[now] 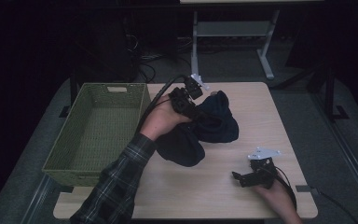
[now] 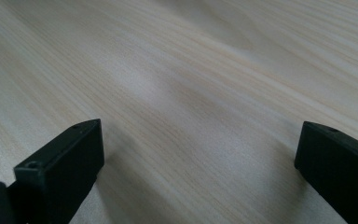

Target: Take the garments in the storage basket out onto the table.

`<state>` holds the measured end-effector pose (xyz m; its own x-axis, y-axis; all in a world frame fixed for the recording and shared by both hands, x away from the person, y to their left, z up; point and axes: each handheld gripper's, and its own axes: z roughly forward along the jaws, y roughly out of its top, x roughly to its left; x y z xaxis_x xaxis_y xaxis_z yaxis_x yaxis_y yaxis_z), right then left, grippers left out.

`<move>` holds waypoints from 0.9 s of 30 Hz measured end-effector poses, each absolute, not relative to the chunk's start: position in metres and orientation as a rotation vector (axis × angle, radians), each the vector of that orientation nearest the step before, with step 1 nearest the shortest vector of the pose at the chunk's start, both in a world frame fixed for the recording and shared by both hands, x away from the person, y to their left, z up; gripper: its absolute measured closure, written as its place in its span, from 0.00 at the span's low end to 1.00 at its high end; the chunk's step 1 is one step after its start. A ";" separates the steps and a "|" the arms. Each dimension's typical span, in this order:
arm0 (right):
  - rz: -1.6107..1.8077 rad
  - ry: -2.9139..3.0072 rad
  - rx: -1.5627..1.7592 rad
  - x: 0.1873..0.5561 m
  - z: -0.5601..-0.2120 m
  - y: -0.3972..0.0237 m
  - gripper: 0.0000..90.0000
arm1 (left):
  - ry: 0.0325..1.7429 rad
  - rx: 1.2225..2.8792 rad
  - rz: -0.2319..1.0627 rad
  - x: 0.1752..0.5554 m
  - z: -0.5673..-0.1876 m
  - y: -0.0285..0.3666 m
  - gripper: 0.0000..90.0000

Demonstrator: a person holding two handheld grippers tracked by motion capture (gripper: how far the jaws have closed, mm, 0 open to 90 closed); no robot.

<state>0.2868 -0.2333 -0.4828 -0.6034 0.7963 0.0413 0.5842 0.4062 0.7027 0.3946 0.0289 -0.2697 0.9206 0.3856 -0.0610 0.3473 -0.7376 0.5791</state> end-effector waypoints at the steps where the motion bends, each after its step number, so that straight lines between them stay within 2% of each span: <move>1: 1.001 2.366 1.201 0.287 -0.483 -0.233 0.01 | 0.526 2.466 0.078 0.395 -0.273 0.026 0.80; 27: 1.002 2.368 1.207 0.287 -0.483 -0.233 0.01 | 0.587 2.487 -0.061 0.410 -0.363 -0.030 0.80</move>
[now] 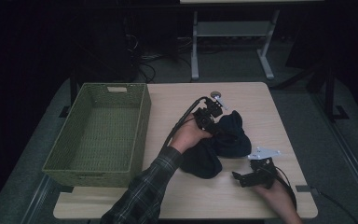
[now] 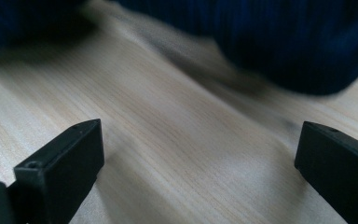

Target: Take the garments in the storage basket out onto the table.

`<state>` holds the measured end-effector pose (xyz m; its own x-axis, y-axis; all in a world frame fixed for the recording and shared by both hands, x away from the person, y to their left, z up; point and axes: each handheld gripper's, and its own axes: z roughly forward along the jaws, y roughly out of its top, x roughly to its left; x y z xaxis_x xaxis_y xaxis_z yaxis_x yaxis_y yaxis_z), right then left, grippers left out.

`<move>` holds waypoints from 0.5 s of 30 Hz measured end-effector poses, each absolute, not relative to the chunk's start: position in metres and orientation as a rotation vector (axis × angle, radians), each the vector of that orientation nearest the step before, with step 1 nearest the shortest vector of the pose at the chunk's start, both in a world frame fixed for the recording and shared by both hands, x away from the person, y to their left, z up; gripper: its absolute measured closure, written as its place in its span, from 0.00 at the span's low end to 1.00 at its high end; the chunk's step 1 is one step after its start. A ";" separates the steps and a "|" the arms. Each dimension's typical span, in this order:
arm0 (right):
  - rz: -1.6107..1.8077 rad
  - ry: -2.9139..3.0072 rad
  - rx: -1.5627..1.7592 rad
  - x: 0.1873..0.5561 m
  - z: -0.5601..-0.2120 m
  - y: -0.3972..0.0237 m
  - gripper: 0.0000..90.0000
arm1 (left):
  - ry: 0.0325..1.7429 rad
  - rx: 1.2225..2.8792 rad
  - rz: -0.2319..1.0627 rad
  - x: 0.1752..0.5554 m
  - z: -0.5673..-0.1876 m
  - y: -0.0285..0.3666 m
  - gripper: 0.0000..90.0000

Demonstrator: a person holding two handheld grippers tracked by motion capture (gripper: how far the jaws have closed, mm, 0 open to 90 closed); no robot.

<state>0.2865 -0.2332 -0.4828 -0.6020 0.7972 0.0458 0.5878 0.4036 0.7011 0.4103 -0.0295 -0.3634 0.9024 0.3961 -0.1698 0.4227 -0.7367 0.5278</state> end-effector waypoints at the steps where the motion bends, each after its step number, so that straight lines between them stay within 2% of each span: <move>1: 1.002 2.368 1.207 0.286 -0.483 -0.233 0.01 | 0.588 2.486 -0.064 0.410 -0.367 -0.032 0.80; 15: 1.006 2.365 1.202 0.287 -0.483 -0.233 0.01 | 0.596 2.571 -0.042 0.414 -0.409 -0.047 0.80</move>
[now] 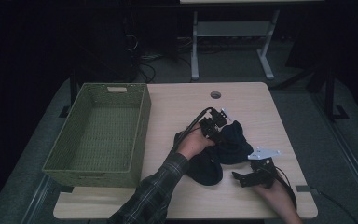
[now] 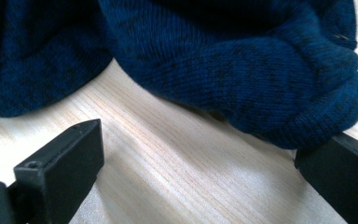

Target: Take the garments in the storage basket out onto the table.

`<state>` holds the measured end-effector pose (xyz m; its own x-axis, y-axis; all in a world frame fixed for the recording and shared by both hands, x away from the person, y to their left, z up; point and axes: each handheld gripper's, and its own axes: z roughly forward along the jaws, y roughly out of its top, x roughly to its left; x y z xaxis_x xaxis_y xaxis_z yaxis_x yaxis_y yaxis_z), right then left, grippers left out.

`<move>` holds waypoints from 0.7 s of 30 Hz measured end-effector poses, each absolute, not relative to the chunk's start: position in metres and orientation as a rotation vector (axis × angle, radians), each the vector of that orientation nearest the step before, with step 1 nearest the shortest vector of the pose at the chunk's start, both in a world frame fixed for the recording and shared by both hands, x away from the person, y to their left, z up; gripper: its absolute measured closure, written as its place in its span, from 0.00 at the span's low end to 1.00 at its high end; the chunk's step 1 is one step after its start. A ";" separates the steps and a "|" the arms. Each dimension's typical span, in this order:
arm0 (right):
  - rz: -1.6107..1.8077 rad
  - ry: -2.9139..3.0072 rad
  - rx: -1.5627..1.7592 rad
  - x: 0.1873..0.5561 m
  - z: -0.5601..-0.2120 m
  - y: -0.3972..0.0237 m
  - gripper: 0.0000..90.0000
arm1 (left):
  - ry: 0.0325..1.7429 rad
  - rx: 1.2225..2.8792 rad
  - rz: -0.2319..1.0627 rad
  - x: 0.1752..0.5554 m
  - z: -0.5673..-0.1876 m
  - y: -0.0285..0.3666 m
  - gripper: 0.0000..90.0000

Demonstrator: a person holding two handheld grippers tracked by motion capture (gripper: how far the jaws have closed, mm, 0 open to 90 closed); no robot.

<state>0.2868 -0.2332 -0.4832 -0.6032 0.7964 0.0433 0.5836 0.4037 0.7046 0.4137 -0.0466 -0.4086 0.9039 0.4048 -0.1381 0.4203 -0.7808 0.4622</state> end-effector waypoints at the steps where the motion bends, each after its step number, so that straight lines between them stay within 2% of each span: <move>1: 1.007 2.364 1.203 0.287 -0.483 -0.233 0.01 | 0.601 2.572 -0.036 0.414 -0.411 -0.047 0.80; 8: 1.002 2.365 1.199 0.287 -0.483 -0.233 0.01 | 0.610 2.618 -0.039 0.415 -0.427 -0.050 0.81; 14: 1.007 2.363 1.201 0.287 -0.483 -0.233 0.01 | 0.627 2.594 -0.063 0.417 -0.431 -0.046 0.80; 18: 1.004 2.365 1.201 0.287 -0.483 -0.233 0.01 | 0.633 2.591 -0.072 0.418 -0.424 -0.043 0.70; 21: 0.999 2.366 1.199 0.287 -0.483 -0.233 0.01 | 0.624 2.582 -0.048 0.418 -0.418 -0.039 0.58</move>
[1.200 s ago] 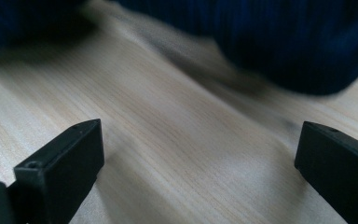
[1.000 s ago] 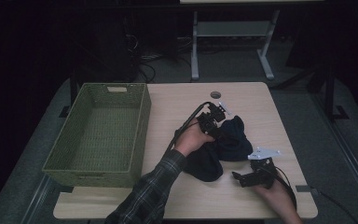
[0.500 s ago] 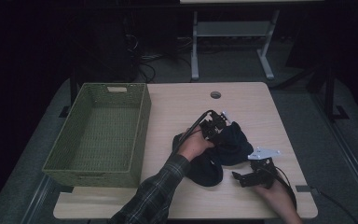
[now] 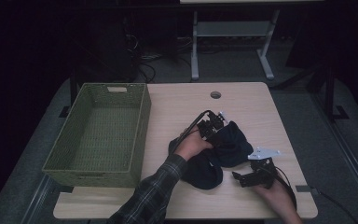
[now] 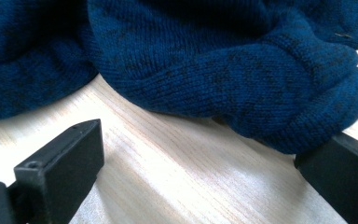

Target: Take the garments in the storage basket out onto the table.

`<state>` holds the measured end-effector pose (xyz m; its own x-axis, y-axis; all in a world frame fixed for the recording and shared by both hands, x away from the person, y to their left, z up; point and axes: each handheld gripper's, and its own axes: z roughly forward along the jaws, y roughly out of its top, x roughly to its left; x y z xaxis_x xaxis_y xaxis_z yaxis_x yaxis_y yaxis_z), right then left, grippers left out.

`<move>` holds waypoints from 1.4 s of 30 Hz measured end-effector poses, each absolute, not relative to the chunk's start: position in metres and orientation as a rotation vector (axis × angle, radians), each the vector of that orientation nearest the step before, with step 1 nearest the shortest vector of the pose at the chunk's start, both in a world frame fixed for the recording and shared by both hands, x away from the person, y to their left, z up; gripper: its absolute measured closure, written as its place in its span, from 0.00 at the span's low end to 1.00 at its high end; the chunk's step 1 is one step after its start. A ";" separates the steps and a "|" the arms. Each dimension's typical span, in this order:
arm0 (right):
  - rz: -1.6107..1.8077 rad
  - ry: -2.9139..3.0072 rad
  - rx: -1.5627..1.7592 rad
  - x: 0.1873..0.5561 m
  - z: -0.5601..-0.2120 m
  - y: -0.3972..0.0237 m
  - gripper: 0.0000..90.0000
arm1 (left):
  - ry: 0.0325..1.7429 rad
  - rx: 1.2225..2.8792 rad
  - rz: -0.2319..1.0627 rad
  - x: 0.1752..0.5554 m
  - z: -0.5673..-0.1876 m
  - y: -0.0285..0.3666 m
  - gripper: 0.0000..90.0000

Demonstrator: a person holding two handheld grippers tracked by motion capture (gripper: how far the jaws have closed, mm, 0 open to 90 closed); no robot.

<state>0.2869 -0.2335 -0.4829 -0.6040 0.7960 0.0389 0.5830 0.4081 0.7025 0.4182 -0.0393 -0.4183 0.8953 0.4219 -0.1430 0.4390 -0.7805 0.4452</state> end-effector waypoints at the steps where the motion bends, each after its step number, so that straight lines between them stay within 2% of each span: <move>1: 1.001 2.366 1.200 0.287 -0.483 -0.233 0.01 | 0.618 2.585 -0.034 0.418 -0.416 -0.038 0.55; 8: 1.004 2.365 1.202 0.287 -0.483 -0.233 0.01 | 0.593 2.535 0.026 0.419 -0.399 -0.025 0.35; 15: 1.002 2.367 1.210 0.286 -0.483 -0.233 0.01 | 0.598 2.472 0.071 0.411 -0.375 -0.009 0.35; 18: 1.001 2.367 1.207 0.287 -0.483 -0.233 0.01 | 0.587 2.469 0.084 0.404 -0.368 -0.001 0.46; 23: 1.001 2.367 1.205 0.287 -0.483 -0.233 0.01 | 0.598 2.458 0.064 0.390 -0.362 0.017 0.69; 30: 1.001 2.367 1.205 0.287 -0.483 -0.233 0.01 | 0.644 2.456 0.016 0.373 -0.370 0.041 1.00; 42: 1.000 2.367 1.205 0.287 -0.483 -0.233 0.01 | 0.689 2.484 0.043 0.344 -0.395 0.068 1.00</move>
<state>0.2867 -0.2332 -0.4830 -0.6021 0.7973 0.0428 0.5864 0.4051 0.7015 0.3442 0.0684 -0.3951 0.8675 0.4844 -0.1131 0.4666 -0.7136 0.5225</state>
